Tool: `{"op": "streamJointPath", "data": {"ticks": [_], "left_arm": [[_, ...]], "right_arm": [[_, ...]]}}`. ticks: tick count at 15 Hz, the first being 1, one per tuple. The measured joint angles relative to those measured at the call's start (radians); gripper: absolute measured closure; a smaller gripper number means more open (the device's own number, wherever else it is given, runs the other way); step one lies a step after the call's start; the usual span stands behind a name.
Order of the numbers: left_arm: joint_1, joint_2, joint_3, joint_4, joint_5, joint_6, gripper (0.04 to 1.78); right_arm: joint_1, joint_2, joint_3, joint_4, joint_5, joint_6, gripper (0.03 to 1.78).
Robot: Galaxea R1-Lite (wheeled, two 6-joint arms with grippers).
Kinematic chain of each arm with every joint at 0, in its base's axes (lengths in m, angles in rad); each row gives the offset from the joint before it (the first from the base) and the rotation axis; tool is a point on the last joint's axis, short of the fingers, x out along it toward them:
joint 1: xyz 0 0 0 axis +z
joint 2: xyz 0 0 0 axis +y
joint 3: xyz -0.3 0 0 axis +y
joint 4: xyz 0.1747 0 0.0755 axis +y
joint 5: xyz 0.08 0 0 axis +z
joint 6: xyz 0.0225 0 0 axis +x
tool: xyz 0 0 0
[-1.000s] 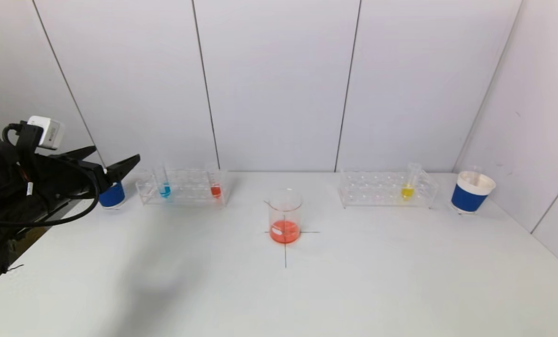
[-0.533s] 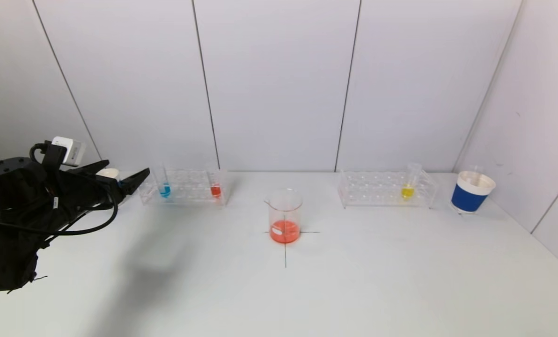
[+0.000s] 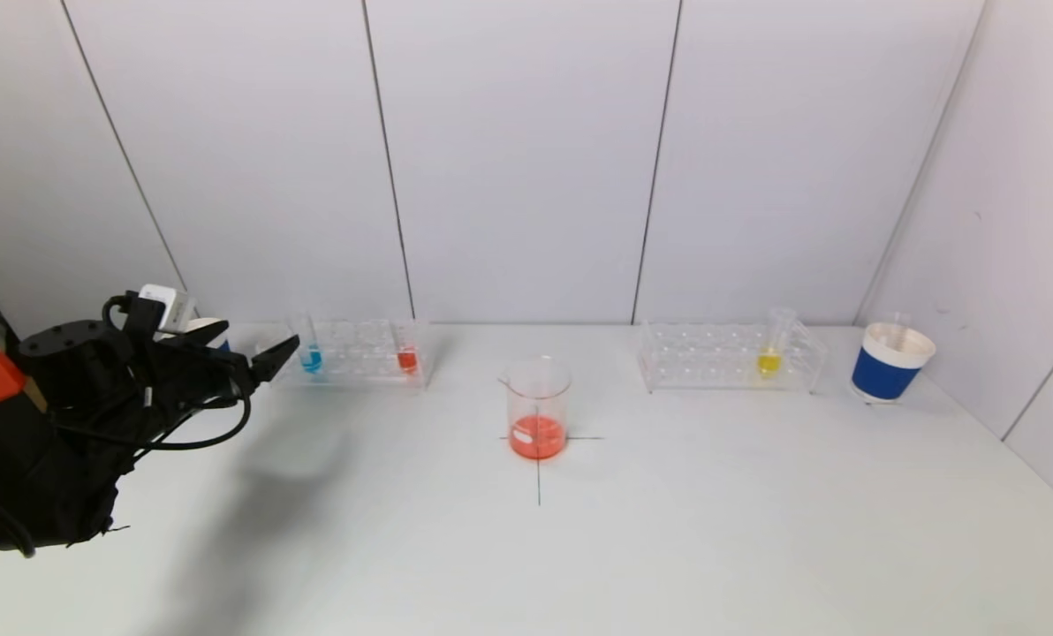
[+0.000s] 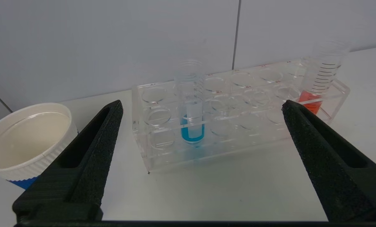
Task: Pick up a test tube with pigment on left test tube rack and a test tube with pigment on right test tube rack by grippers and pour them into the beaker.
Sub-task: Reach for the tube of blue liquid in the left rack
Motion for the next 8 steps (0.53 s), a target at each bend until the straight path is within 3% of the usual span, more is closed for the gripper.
{"op": "streamJointPath", "data": {"ticks": [8], "left_arm": [[-0.045, 0.094, -0.077, 0.006, 0.011, -0.001, 0.06]], "right_arm": [[0.000, 0.000, 0.000, 0.000, 0.000, 0.000, 0.04]]}}
